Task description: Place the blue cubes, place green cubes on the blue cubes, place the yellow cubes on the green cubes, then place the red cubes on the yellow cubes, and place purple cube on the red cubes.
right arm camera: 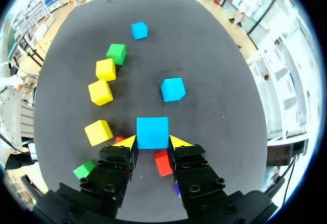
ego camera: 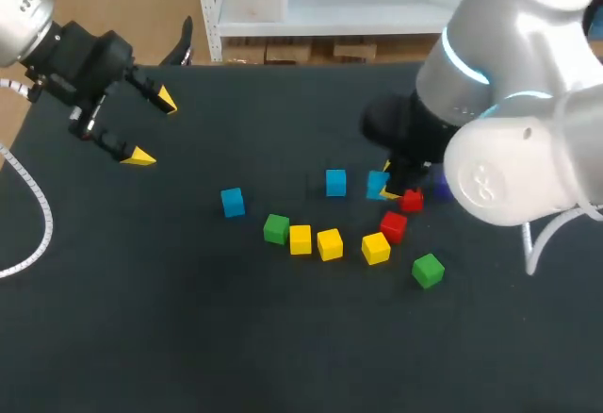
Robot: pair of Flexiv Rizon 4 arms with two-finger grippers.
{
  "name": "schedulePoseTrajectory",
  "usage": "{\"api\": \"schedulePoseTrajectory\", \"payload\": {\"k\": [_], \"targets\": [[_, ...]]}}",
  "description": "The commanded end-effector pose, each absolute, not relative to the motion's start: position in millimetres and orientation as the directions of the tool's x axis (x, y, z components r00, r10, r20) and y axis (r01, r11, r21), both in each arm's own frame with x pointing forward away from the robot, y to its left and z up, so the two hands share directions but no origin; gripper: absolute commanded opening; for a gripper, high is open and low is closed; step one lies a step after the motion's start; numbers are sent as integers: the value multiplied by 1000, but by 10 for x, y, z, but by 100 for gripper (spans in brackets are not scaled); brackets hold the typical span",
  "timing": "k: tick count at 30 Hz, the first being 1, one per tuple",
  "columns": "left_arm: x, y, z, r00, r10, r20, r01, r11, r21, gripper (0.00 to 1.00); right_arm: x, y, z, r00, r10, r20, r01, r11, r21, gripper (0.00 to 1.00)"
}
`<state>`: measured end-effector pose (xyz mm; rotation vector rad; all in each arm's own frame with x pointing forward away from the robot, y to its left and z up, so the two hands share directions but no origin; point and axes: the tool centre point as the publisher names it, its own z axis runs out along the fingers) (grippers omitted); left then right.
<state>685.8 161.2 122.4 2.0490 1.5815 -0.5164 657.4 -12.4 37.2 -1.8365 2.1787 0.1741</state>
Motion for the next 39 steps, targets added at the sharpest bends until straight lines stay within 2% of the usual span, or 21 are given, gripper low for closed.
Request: {"api": "schedulePoseTrajectory", "payload": {"k": [1, 39], "targets": [[6860, 1614, 1220, 256, 779, -573, 967, -204, 155, 100, 6760, -41, 302, -131, -952, -276, -987, 152, -57, 0], [6860, 1614, 1220, 256, 779, -573, 967, -204, 155, 100, 7019, -10, -10, -56, -966, -253, -993, 80, -83, 0]]}}
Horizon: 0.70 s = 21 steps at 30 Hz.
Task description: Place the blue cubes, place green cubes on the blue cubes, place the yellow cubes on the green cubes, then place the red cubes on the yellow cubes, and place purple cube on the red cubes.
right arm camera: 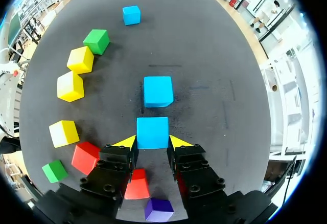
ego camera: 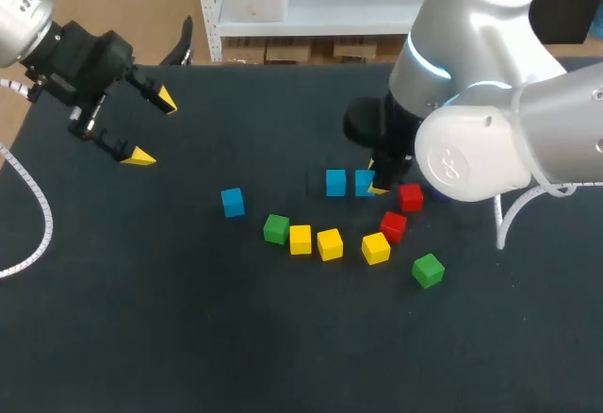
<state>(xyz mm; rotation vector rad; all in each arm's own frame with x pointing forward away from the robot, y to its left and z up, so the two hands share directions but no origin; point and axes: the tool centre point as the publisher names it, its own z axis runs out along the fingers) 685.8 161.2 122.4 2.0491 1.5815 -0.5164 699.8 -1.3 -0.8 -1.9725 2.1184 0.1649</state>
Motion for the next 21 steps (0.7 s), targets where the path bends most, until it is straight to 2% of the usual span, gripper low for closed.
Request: {"api": "schedulePoseTrajectory", "payload": {"k": [1, 21], "targets": [[6860, 1614, 1220, 256, 779, -573, 967, -204, 155, 100, 7033, -12, -12, -54, -966, -253, -993, 78, -84, 0], [6860, 1614, 1220, 256, 779, -573, 967, -204, 155, 100, 7054, 21, -57, -46, -964, -263, -994, 69, -79, 0]]}}
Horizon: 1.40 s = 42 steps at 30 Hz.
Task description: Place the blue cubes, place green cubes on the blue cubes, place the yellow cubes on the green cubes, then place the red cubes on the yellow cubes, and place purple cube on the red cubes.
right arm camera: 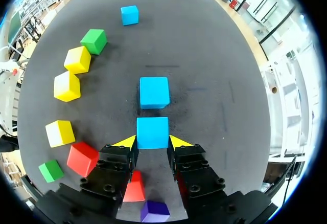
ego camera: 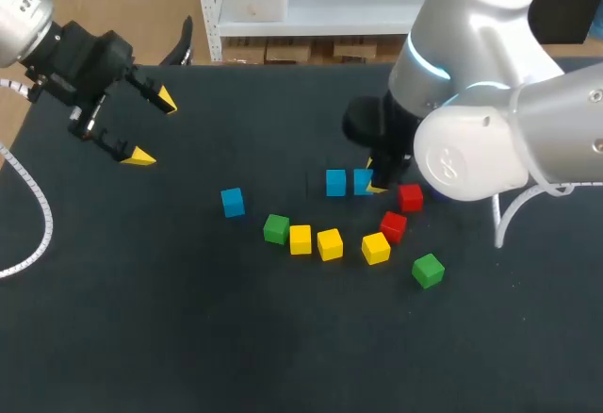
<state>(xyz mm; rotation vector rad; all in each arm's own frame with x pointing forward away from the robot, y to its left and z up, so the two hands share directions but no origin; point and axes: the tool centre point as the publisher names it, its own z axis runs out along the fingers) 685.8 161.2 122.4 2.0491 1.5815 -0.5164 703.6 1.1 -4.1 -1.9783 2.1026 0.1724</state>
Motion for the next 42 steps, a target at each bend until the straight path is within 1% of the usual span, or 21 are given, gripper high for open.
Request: {"api": "schedulePoseTrajectory", "payload": {"k": [1, 29, 36, 37, 41, 42], "targets": [[6860, 1614, 1220, 256, 779, -573, 967, -204, 155, 100, 7053, 29, -60, -44, -964, -264, -995, 67, -79, 0], [6860, 1614, 1220, 256, 779, -573, 967, -204, 155, 100, 7055, -10, -83, -46, -965, -260, -995, 67, -73, 0], [6860, 1614, 1220, 256, 779, -573, 967, -204, 155, 100, 7057, -14, -89, -47, -964, -260, -995, 68, -73, 7], [6860, 1614, 1220, 256, 779, -573, 967, -204, 155, 100, 7057, -14, -89, -47, -964, -260, -995, 68, -73, 11], [6860, 1614, 1220, 256, 779, -573, 967, -204, 155, 100, 7057, -12, -87, -46, -964, -260, -995, 67, -73, 19], [6860, 1614, 1220, 256, 779, -573, 967, -204, 155, 100, 7057, -11, -86, -46, -964, -261, -995, 68, -72, 22]]}}
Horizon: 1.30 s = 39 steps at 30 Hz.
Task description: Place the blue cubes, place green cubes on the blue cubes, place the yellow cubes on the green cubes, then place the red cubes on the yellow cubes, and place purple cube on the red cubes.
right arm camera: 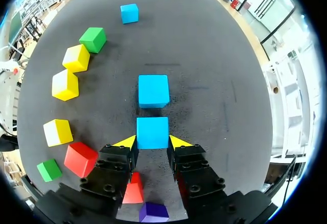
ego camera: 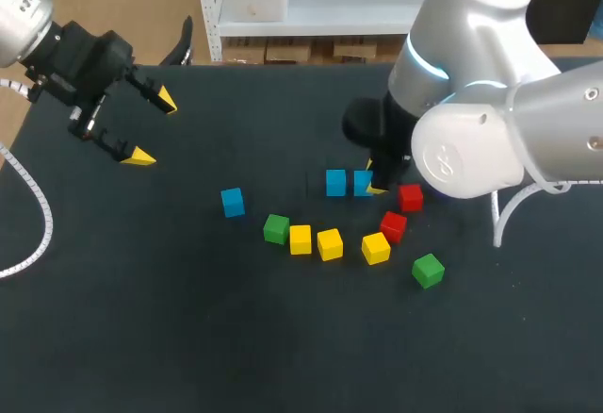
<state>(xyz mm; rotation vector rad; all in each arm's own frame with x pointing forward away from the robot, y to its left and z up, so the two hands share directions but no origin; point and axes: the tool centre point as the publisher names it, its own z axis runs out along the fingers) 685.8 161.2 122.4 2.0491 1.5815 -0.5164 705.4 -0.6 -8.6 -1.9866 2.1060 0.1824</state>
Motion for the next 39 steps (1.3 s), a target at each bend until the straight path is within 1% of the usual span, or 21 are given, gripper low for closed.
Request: {"api": "schedulePoseTrajectory", "payload": {"k": [1, 6, 10, 17, 20, 21, 22, 23, 25, 26, 27, 28, 29, 30, 32, 39], "targets": [[6860, 1614, 1220, 256, 779, -573, 967, -204, 155, 100, 7058, -12, -86, -46, -964, -261, -995, 68, -72, 25], [6860, 1614, 1220, 256, 779, -573, 967, -204, 155, 100, 7067, -19, -91, -46, -964, -260, -995, 67, -73, 38], [6860, 1614, 1220, 256, 779, -573, 967, -204, 155, 100, 7065, -25, -86, -48, -965, -259, -995, 69, -72, 43], [6860, 1614, 1220, 256, 779, -573, 967, -204, 155, 100, 7064, -28, -81, -49, -964, -260, -995, 70, -72, 46], [6860, 1614, 1220, 256, 779, -573, 967, -204, 155, 100, 7066, -31, -81, -48, -964, -260, -995, 69, -71, 50], [6860, 1614, 1220, 256, 779, -573, 967, -204, 155, 100, 7067, -33, -80, -48, -964, -261, -995, 69, -70, 58], [6860, 1614, 1220, 256, 779, -573, 967, -204, 155, 100, 7069, -37, -73, -48, -964, -262, -995, 69, -70, 61], [6860, 1614, 1220, 256, 779, -573, 967, -204, 155, 100, 7061, -40, -54, -48, -963, -264, -995, 69, -70, 62], [6860, 1614, 1220, 256, 779, -573, 967, -204, 155, 100, 7049, -52, -25, -48, -959, -278, -995, 69, -68, 67], [6860, 1614, 1220, 256, 779, -573, 967, -204, 155, 100, 7044, -66, -2, -48, -959, -279, -995, 69, -68, 67], [6860, 1614, 1220, 256, 779, -573, 967, -204, 155, 100, 7033, -81, 27, -47, -958, -284, -995, 70, -70, 75], [6860, 1614, 1220, 256, 779, -573, 967, -204, 155, 100, 7025, -94, 54, -43, -954, -298, -996, 66, -68, 79], [6860, 1614, 1220, 256, 779, -573, 967, -204, 155, 100, 7015, -115, 85, -45, -950, -309, -995, 69, -67, 87], [6860, 1614, 1220, 256, 779, -573, 967, -204, 155, 100, 7002, -138, 120, -52, -944, -325, -995, 77, -65, 93], [6860, 1614, 1220, 256, 779, -573, 967, -204, 155, 100, 6968, -184, 214, -49, -935, -352, -995, 76, -64, 100], [6860, 1614, 1220, 256, 779, -573, 967, -204, 155, 100, 6772, -398, 608, -19, -864, -503, -996, 59, -64, 100]]}}
